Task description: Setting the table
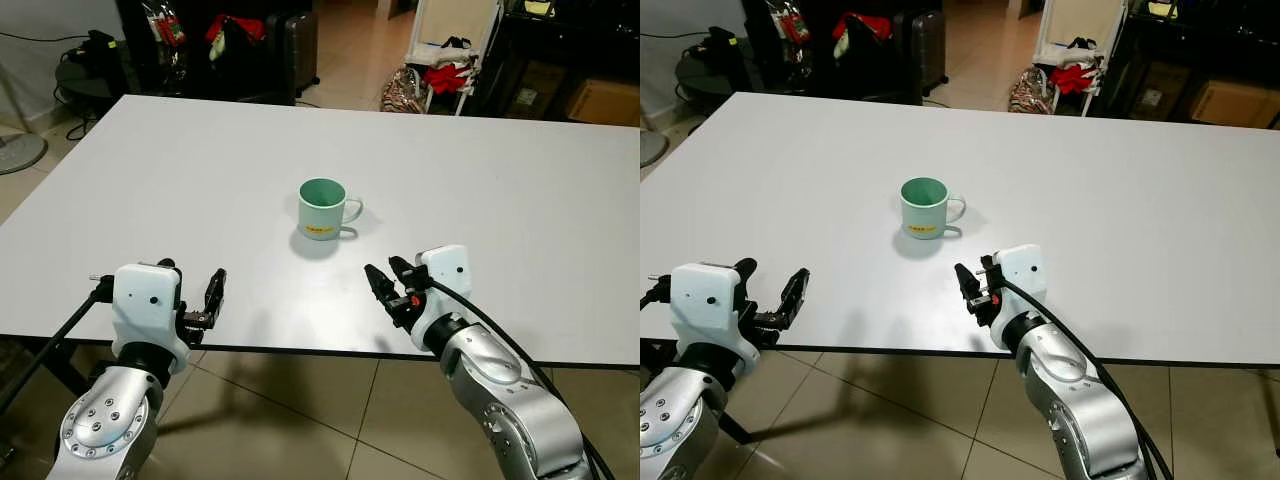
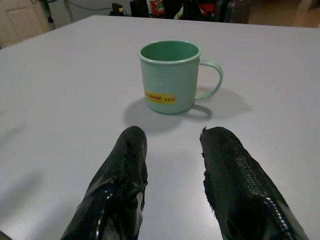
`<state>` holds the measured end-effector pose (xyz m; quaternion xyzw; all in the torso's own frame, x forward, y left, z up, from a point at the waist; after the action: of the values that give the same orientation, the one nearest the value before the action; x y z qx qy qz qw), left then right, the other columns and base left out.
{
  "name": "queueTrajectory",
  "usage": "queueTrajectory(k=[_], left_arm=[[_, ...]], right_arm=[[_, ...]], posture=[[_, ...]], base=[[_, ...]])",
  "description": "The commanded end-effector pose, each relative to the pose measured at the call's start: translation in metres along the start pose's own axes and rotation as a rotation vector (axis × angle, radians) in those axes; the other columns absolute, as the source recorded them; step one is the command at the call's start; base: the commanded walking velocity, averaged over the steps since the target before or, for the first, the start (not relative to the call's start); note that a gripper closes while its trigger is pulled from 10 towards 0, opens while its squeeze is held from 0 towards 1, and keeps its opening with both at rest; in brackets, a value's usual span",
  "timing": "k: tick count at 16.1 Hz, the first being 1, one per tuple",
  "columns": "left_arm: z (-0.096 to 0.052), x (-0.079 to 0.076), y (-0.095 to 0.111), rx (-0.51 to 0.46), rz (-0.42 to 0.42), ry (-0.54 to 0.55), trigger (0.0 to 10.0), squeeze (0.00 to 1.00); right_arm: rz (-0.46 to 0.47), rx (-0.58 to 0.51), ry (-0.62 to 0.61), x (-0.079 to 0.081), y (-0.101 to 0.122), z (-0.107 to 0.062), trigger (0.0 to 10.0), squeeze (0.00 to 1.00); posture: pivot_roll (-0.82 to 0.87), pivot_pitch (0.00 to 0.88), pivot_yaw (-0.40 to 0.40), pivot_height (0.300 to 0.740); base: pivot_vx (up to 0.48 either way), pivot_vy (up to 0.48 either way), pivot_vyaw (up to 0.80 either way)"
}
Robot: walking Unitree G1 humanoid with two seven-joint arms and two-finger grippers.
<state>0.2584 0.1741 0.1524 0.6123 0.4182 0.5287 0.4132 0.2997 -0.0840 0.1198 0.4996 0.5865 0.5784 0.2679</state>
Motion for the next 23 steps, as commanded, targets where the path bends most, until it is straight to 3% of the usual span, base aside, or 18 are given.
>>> queueTrajectory(k=[1, 11, 17, 20, 23], left_arm=[[0.001, -0.002, 0.003, -0.006, 0.008, -0.011, 10.0, 0.0], [-0.004, 0.006, 0.003, -0.009, -0.001, 0.018, 10.0, 0.0], [-0.007, 0.01, 0.0, 0.001, 0.001, 0.04, 10.0, 0.0], [-0.004, 0.004, 0.001, 0.0, 0.014, 0.001, 10.0, 0.0], [-0.003, -0.009, 0.0, 0.002, 0.027, -0.092, 10.0, 0.0]], right_arm=[[0.018, -0.006, -0.005, -0.002, 0.001, 0.0, 10.0, 0.0], [-0.018, -0.022, 0.048, 0.01, 0.005, 0.004, 10.0, 0.0], [-0.013, -0.041, 0.038, 0.006, 0.01, 0.012, 10.0, 0.0], [0.033, -0.113, -0.03, -0.005, 0.024, 0.024, 10.0, 0.0], [0.021, -0.104, -0.156, -0.037, 0.024, 0.035, 10.0, 0.0]], posture=[[-0.01, 0.0, -0.021, 0.74], [0.01, 0.0, -0.043, 0.74], [0.03, 0.0, -0.056, 0.74], [0.04, 0.0, -0.048, 0.74], [0.06, 0.0, -0.046, 0.74]], base=[[0.281, 0.0, 0.0], [0.331, 0.0, -0.18], [0.331, 0.0, 0.0], [0.1, 0.0, 0.0], [0.0, 0.0, 0.0]])
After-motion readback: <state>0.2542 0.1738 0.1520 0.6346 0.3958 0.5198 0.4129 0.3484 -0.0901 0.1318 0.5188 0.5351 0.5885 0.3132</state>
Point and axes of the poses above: a point about 5 cm out from each wrist's last joint towards the gripper, its own z axis pointing out of the wrist towards the gripper, its own y axis along the axis of the wrist's last joint, x = y × z, the point moved 6 cm from there along z, pointing out of the wrist towards the gripper, and after that the axes turned 10 degrees about z, right-handed, at the moved point
